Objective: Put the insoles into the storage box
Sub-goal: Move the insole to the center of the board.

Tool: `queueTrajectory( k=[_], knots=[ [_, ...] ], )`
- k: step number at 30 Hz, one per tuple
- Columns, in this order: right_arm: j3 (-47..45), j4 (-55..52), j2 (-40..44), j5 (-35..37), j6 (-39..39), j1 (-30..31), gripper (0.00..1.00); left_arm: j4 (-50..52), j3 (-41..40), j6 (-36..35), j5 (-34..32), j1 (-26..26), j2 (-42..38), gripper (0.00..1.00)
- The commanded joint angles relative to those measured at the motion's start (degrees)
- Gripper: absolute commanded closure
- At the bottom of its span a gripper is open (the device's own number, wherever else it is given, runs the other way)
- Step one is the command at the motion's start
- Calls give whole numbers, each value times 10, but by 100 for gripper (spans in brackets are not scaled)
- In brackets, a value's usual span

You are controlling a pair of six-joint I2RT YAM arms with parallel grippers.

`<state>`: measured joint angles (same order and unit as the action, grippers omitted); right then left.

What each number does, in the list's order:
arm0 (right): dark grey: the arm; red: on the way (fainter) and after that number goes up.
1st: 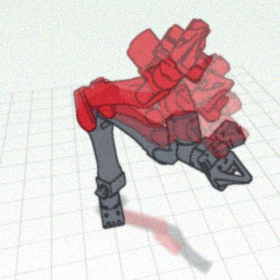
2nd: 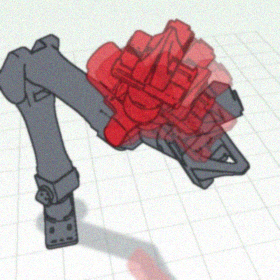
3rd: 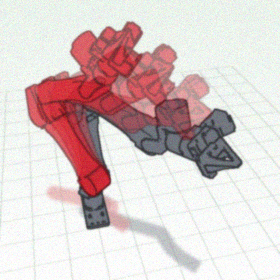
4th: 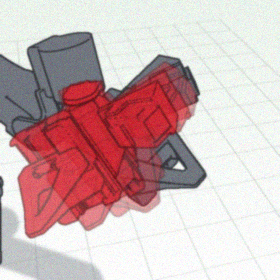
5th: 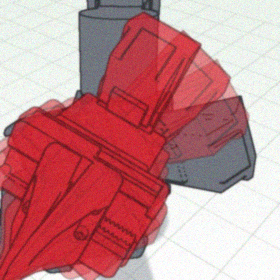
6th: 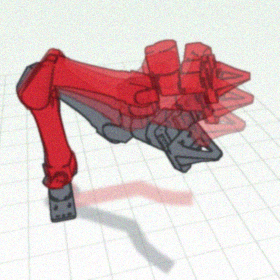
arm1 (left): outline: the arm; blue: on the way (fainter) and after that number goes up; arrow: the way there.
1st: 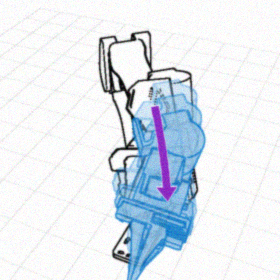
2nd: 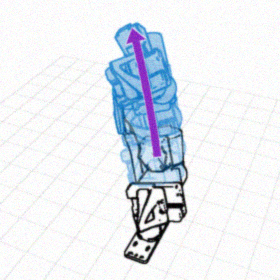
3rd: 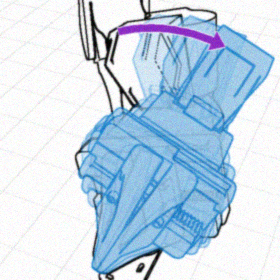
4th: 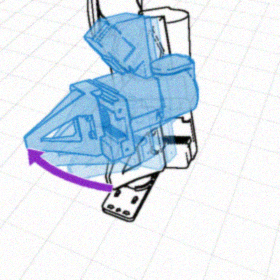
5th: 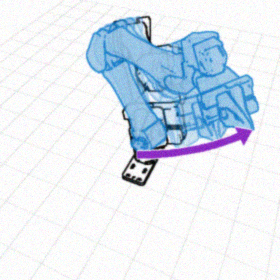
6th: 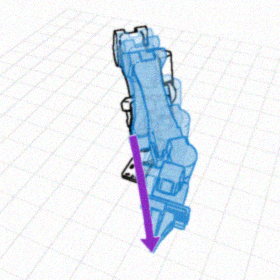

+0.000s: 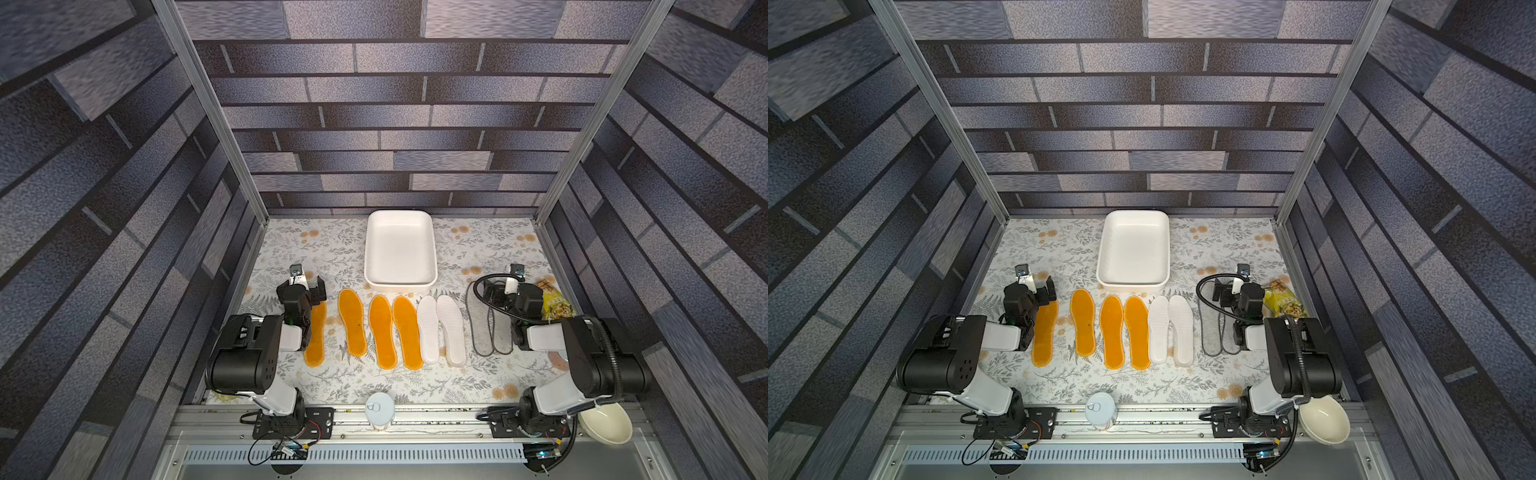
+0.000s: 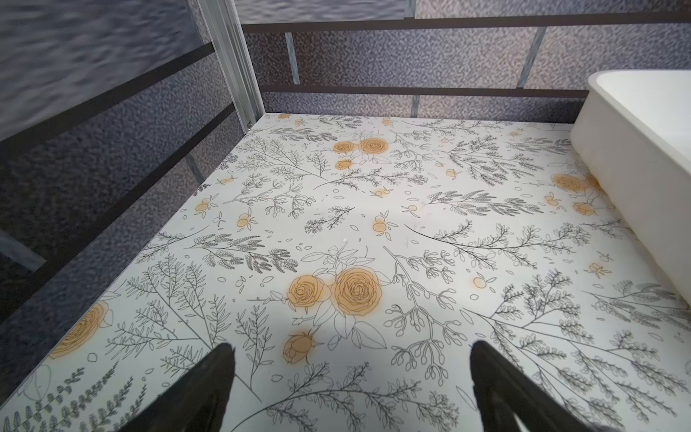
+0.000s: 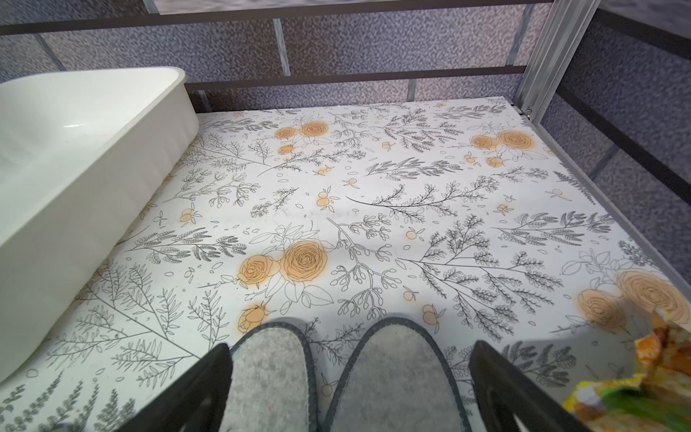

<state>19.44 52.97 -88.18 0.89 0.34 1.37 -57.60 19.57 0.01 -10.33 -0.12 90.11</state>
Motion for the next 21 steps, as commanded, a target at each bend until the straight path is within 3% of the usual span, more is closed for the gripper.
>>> queueTrajectory(
  k=[1, 12, 14, 21],
  knots=[
    [10, 15, -6, -7, -3, 0, 0, 9, 11, 0, 9, 2, 0, 0],
    [10, 15, -6, -6, -3, 0, 0, 13, 12, 1, 11, 3, 0, 0],
    [10, 14, -6, -6, -3, 0, 0, 27, 21, 19, -33, 4, 2, 0],
    [10, 14, -6, -6, -3, 0, 0, 29, 23, 20, -25, 7, 0, 0]
  ],
)
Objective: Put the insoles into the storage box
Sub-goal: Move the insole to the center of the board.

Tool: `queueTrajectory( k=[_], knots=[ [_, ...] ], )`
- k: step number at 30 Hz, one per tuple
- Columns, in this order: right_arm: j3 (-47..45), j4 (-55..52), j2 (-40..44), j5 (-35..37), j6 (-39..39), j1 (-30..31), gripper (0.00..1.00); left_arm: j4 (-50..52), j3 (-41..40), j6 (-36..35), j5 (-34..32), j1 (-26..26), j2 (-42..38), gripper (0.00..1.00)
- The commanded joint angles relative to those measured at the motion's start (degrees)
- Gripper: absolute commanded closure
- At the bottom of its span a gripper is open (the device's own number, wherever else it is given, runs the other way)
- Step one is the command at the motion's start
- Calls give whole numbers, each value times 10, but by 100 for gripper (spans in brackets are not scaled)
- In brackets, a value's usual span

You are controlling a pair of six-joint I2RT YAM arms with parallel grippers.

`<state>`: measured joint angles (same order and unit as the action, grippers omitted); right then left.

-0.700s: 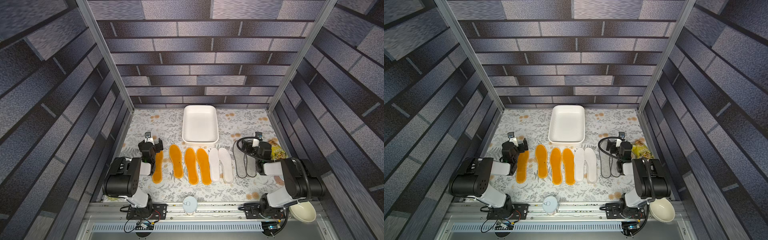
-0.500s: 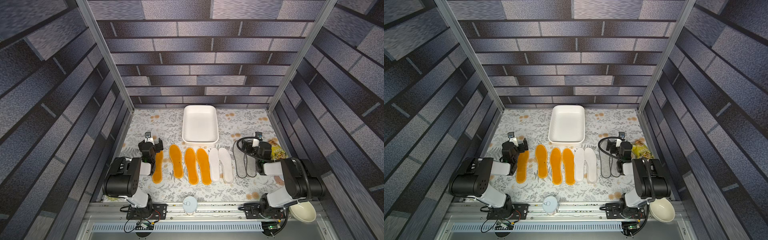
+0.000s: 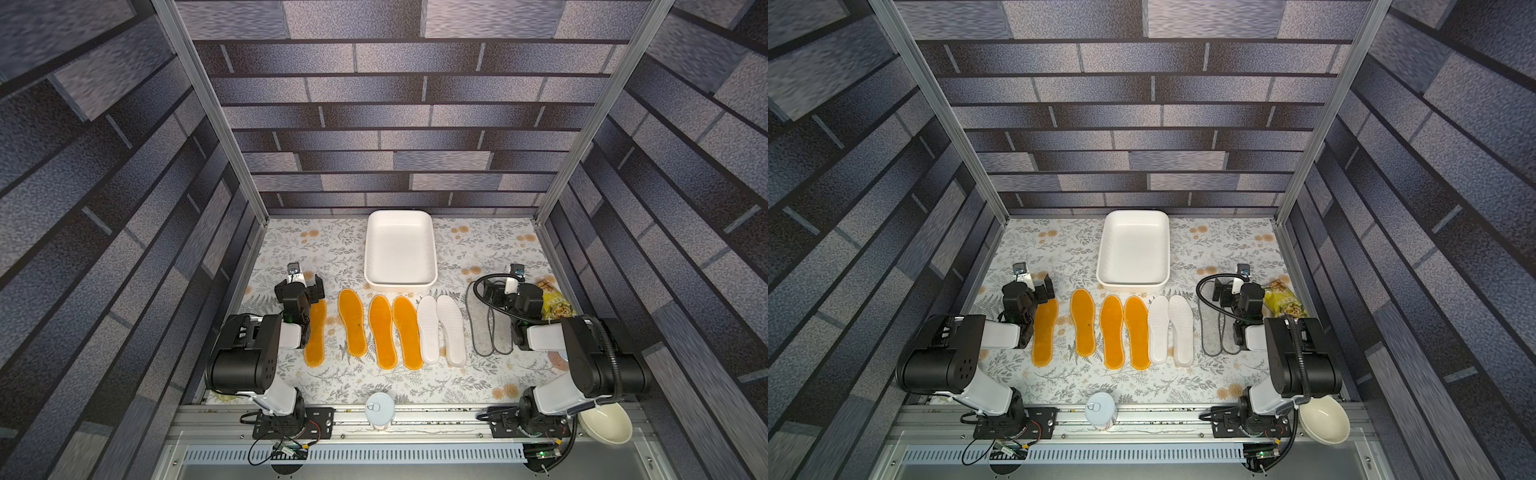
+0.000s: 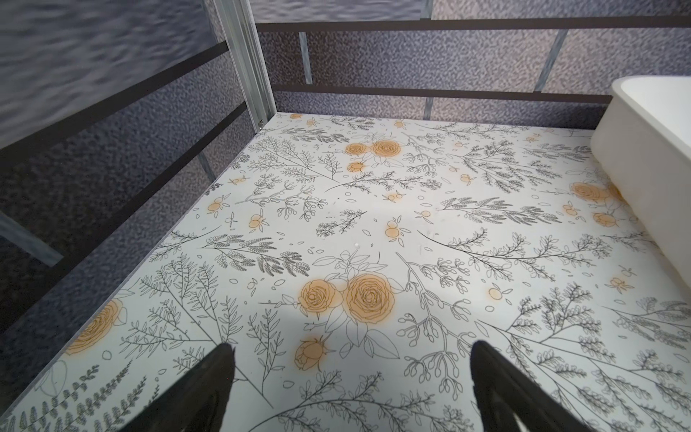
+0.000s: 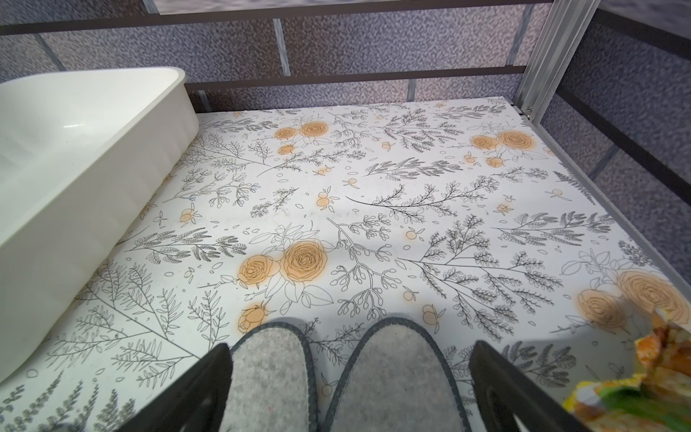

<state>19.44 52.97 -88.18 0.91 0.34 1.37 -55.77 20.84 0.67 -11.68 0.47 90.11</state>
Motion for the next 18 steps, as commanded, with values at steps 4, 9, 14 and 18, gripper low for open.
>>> queueTrajectory(
  k=[4, 9, 14, 18],
  knots=[
    [9, 18, -6, -11, -3, 0, 0, 9, 9, 17, -28, 0, 2, 0],
    [9, 19, -6, -13, -5, -1, 0, 9, 9, 18, -29, 0, 2, 0],
    [6, 24, -4, -11, -4, 0, 0, 14, 12, 25, -33, 5, 0, 0],
    [5, -17, 46, 6, 1, -1, 0, 24, 3, 34, -42, 7, -30, 0]
  ],
)
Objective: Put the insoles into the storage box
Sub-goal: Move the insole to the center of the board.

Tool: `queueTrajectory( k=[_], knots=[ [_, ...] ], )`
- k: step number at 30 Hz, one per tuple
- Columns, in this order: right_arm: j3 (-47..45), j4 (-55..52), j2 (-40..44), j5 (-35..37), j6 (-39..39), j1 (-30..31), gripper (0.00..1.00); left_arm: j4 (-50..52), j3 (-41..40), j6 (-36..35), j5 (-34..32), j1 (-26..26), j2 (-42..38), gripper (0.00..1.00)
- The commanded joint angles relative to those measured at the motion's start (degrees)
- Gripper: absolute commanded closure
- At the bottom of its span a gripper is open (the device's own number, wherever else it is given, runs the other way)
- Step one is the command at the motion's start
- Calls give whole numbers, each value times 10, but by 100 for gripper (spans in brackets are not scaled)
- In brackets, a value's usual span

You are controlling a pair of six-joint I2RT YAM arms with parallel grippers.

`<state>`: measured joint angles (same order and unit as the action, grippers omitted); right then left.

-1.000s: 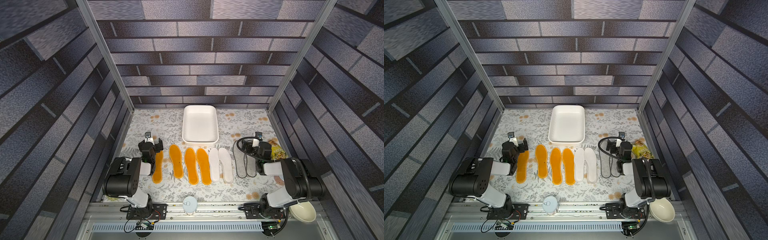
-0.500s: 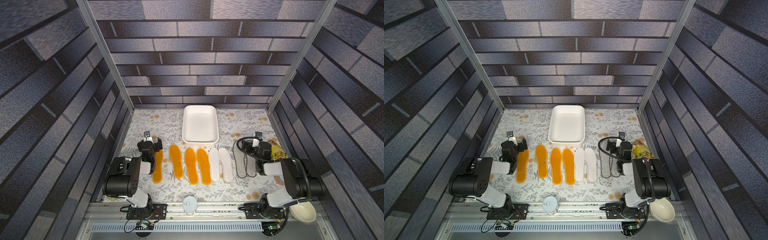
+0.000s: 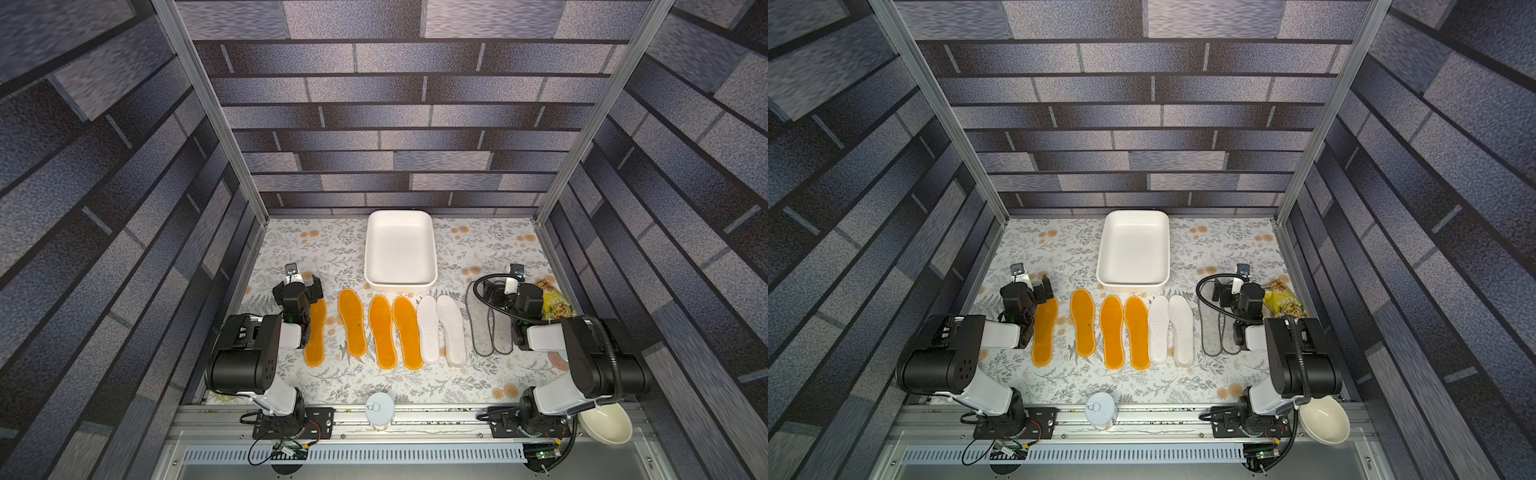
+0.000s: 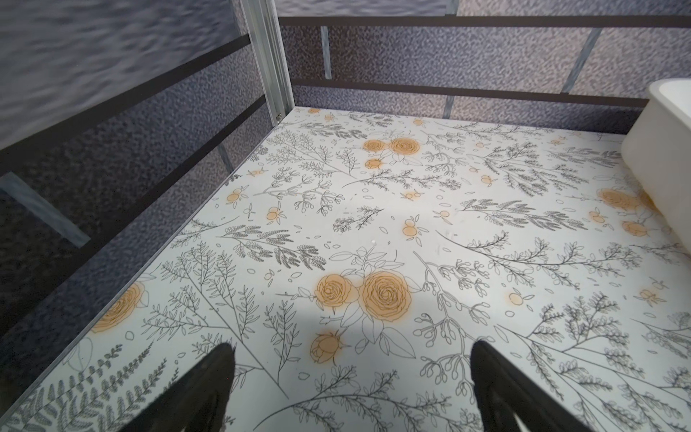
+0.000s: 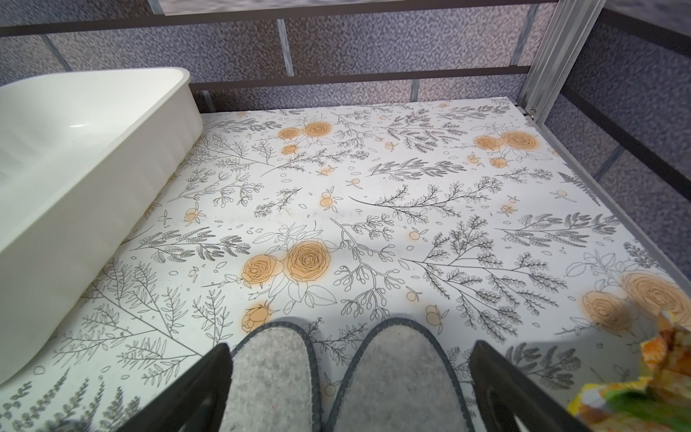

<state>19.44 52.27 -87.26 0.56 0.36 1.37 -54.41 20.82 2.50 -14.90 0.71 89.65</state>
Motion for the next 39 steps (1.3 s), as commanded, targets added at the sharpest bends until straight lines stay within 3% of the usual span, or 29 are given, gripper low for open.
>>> queueTrajectory(
  k=[1, 3, 10, 13, 17, 22, 27, 32, 39],
  knots=[
    [12, -40, 57, 5, -1, 0, 0, -9, -6, 5, -21, -3, -30, 0],
    [27, -92, 86, -2, -4, 0, 0, 5, -12, -2, -54, -17, -61, 0],
    [81, -240, 174, -42, 16, 0, 0, 111, 0, 1, -77, -28, -192, 0],
    [144, -367, 189, -80, 32, -1, 0, 241, 47, 32, -99, -36, -233, 0],
    [204, -486, 199, -138, 61, 0, 0, 490, 133, 136, -93, -38, -272, 0],
    [243, -571, 200, -233, 106, 0, 0, 712, 177, 268, -35, -47, -335, 0],
    [245, -607, 212, -262, 131, 0, 0, 907, 191, 392, 43, -34, -417, 0],
    [246, -626, 226, -269, 145, 2, 0, 1045, 212, 403, 144, 1, -433, 0],
    [243, -623, 227, -285, 150, 13, 0, 1100, 243, 362, 200, 18, -312, 0]
  ],
)
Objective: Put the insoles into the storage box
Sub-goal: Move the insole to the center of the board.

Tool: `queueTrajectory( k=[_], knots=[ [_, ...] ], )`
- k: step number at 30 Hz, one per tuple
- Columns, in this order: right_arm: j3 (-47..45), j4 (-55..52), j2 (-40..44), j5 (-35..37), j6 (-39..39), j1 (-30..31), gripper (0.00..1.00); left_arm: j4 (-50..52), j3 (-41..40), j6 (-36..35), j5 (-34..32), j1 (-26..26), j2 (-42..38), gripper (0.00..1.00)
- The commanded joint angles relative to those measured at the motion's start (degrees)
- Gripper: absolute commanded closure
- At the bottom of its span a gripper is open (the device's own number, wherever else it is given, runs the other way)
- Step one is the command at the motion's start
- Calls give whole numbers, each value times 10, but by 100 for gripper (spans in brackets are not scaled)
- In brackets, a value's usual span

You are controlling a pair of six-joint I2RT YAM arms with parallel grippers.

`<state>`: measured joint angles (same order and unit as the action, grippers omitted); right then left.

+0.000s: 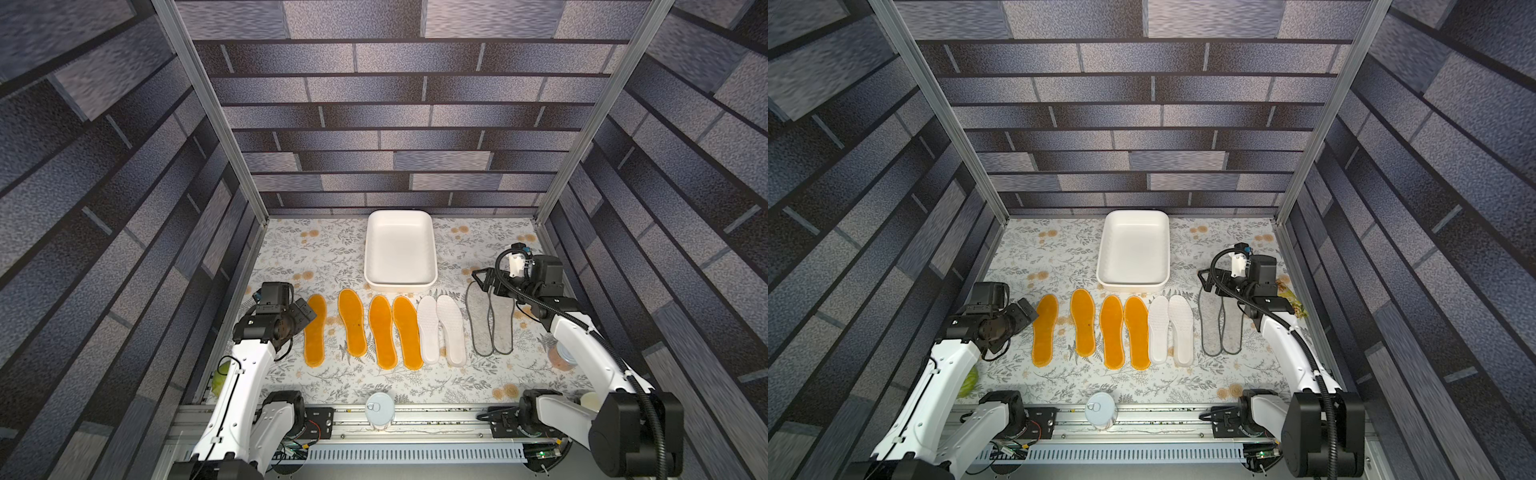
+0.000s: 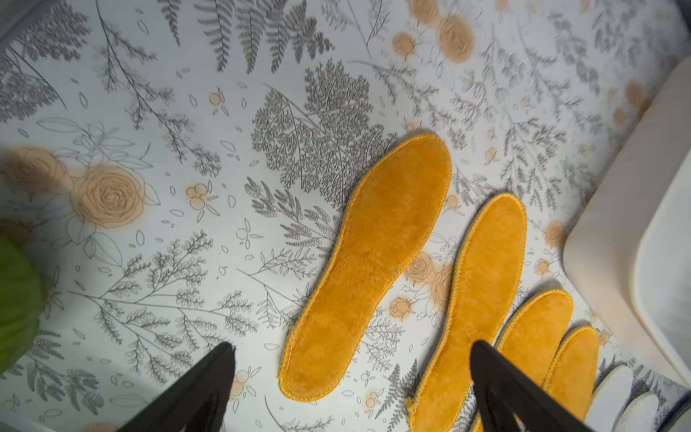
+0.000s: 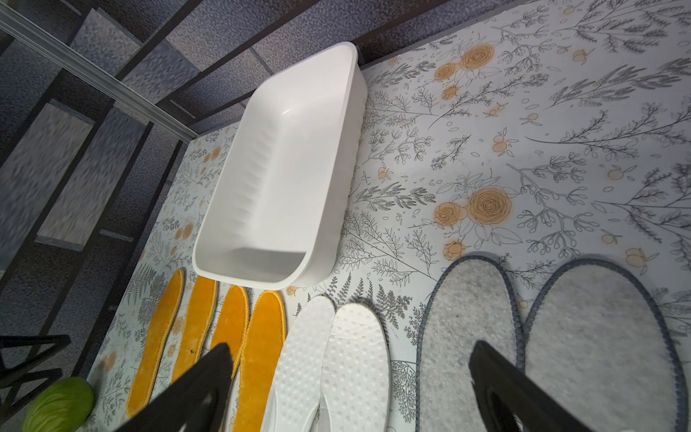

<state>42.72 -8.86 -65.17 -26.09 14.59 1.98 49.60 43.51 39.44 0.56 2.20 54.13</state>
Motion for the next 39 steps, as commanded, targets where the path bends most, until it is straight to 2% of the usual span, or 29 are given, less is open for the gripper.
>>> queueTrajectory(
  k=[1, 4, 6, 9, 14, 23, 28, 33, 39],
  knots=[
    [8, -12, 7, -17, 7, 9, 0, 72, 27, -17, 55, 4, 75, 0],
    [3, -10, 7, -13, 6, 13, 0, 117, 61, -37, 35, -4, 146, 0],
    [1, -8, 7, -9, 5, 14, 0, 110, 65, -44, 27, -10, 155, 0],
    [0, -2, 5, -8, 6, 16, 0, 75, 62, -67, 65, -4, 150, 0],
    [-6, 11, 3, -8, 6, 17, 0, 75, 83, -104, 57, -3, 189, 0],
    [-15, 17, 3, -7, 8, 17, 0, 59, 119, -170, 136, 1, 309, 0],
    [-24, 26, 13, -13, 13, 18, 0, 41, 113, -183, 176, -1, 325, 0],
    [-25, 27, 16, -19, 11, 18, 0, 35, 127, -205, 165, -2, 332, 0],
    [-25, 26, 17, -23, 8, 17, 0, 101, 201, -299, 80, -23, 352, 0]
  ],
)
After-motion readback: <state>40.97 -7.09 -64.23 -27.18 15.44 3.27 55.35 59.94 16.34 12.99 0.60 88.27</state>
